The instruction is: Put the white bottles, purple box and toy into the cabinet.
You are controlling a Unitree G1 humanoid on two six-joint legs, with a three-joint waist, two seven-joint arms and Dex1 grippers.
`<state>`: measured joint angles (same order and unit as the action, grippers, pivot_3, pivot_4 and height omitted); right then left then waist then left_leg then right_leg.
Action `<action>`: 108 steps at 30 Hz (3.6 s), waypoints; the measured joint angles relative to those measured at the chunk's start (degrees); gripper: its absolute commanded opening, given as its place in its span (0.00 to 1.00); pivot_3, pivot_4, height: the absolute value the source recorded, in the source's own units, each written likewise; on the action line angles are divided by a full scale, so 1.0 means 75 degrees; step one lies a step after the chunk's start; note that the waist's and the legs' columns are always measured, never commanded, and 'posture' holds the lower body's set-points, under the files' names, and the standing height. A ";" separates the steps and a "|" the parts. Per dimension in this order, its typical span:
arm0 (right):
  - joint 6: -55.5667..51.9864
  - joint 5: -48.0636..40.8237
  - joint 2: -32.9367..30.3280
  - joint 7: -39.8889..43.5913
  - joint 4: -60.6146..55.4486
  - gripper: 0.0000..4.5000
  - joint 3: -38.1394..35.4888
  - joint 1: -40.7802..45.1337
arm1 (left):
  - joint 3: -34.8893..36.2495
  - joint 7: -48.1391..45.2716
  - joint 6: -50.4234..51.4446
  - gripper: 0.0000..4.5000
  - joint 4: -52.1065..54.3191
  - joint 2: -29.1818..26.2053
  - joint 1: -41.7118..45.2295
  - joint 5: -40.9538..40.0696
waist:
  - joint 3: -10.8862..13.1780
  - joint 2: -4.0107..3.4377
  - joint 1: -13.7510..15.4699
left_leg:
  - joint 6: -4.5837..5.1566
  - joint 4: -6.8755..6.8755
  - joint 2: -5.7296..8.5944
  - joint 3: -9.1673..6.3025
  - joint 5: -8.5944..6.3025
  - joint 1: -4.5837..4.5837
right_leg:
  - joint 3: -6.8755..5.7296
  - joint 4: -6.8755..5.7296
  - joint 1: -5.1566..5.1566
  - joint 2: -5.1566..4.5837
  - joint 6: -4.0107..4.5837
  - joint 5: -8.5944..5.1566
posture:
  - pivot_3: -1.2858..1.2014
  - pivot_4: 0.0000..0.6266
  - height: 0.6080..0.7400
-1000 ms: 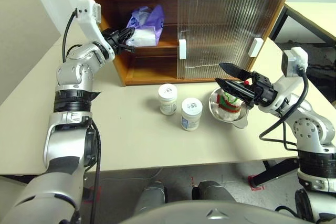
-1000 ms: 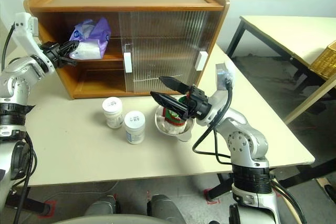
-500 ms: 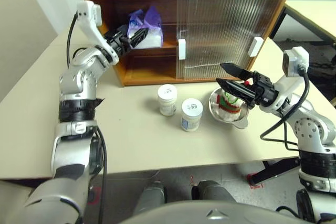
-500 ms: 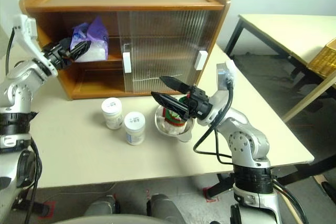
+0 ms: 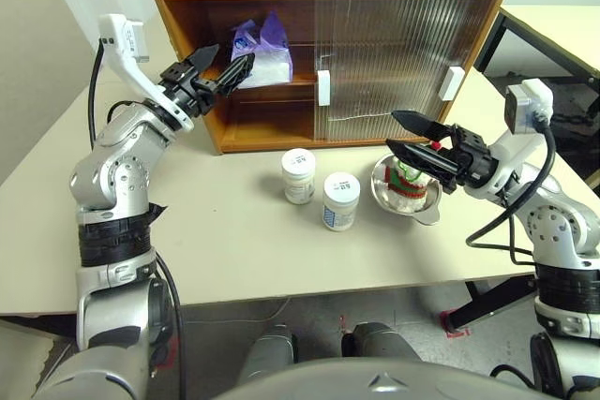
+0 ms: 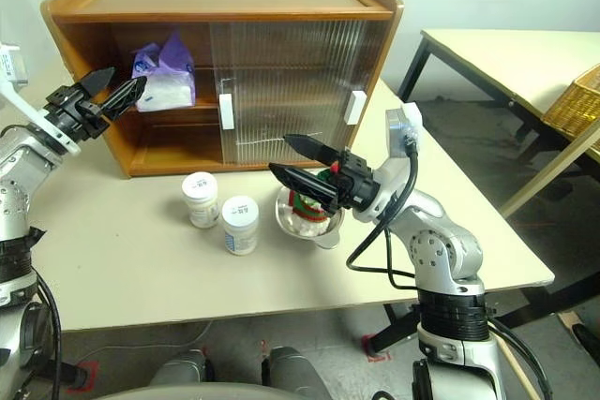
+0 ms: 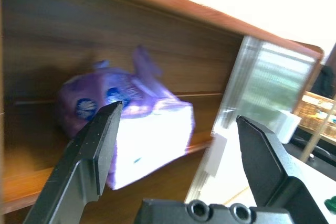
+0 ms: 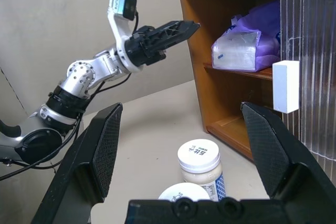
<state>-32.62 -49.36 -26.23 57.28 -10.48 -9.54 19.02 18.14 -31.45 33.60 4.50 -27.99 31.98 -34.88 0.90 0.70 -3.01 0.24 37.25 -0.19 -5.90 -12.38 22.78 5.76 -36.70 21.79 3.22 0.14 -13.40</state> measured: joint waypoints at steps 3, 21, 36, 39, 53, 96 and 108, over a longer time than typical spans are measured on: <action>-0.0020 0.0000 -0.0039 0.0004 0.0003 1.00 -0.0001 0.0001 | -0.0112 0.0025 0.0177 0.95 0.0321 0.0011 -0.0291 -0.0127 | 0.0000 0.0000 -0.0002 | -0.0004 0.0000 -0.0004 -0.0001 -0.0003 0.0002 | 0.0001 0.0000 0.0004 -0.0003 0.0002 0.0001 | 0.47 0.03 1.00; -0.0111 -0.0011 -0.0073 -0.0087 -0.0042 1.00 -0.0026 -0.0013 | -0.1142 0.1269 -0.0846 0.01 -0.1538 0.1240 0.0451 0.1420 | 0.0003 0.0001 -0.0001 | -0.0002 0.0000 -0.0003 0.0004 -0.0007 0.0011 | 0.0005 0.0008 0.0012 -0.0002 -0.0004 0.0000 | 0.46 0.04 1.00; -0.0114 -0.0033 -0.0111 -0.0205 -0.0128 1.00 -0.0047 -0.0051 | -0.1176 0.1923 -0.2528 0.01 -0.3788 0.1624 0.1459 0.2299 | 0.0007 0.0005 -0.0020 | 0.0004 0.0000 0.0007 0.0007 -0.0005 0.0011 | 0.0009 0.0025 0.0000 0.0001 -0.0031 0.0010 | 0.46 0.04 1.00; -0.0114 -0.0033 -0.0110 -0.0211 -0.0165 1.00 -0.0047 -0.0052 | -0.1176 0.2003 -0.2699 0.01 -0.4003 0.1657 0.1514 0.2369 | 0.0008 0.0005 -0.0023 | 0.0005 0.0000 0.0008 0.0011 -0.0005 0.0012 | 0.0008 0.0029 0.0000 0.0003 -0.0033 0.0010 | 0.46 0.03 1.00; -0.0116 -0.0035 -0.0110 -0.0214 -0.0170 1.00 -0.0044 -0.0051 | -0.1041 0.1556 -0.2926 0.01 -0.3871 0.1798 0.1469 0.2126 | 0.0008 0.0005 -0.0029 | 0.0010 0.0016 0.0020 0.0017 -0.0007 0.0013 | 0.0008 0.0052 -0.0022 0.0011 -0.0051 0.0022 | 0.46 0.03 1.00; -0.0118 -0.0016 -0.0142 -0.0039 0.0001 1.00 0.0043 0.0039 | -0.1842 -0.3202 -0.4410 1.00 -0.1682 -0.0014 -0.3690 0.1902 | -0.0064 -0.0080 -0.0052 | -0.0026 -0.0047 -0.0038 0.0000 -0.0035 0.0074 | 0.0007 0.0043 0.0116 -0.0004 0.0092 0.0059 | 0.46 0.02 1.00; -0.0174 -0.0060 -0.0204 -0.0196 -0.0202 1.00 -0.0056 -0.0035 | -0.2143 -0.2985 -0.5001 1.00 -0.2808 0.0540 -0.3035 0.2281 | -0.0064 -0.0080 -0.0170 | -0.0008 -0.0046 -0.0036 0.0003 -0.0024 0.0075 | 0.0007 0.0045 0.0113 -0.0003 0.0067 0.0048 | 0.45 0.03 1.00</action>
<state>-33.92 -49.81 -27.76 55.81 -12.00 -9.96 18.75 2.07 -53.84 -3.91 -16.56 -23.94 9.22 -17.77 0.42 0.10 -4.29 0.18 36.90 -0.46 -5.87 -12.56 23.35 5.82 -36.37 22.63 3.20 0.64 -13.04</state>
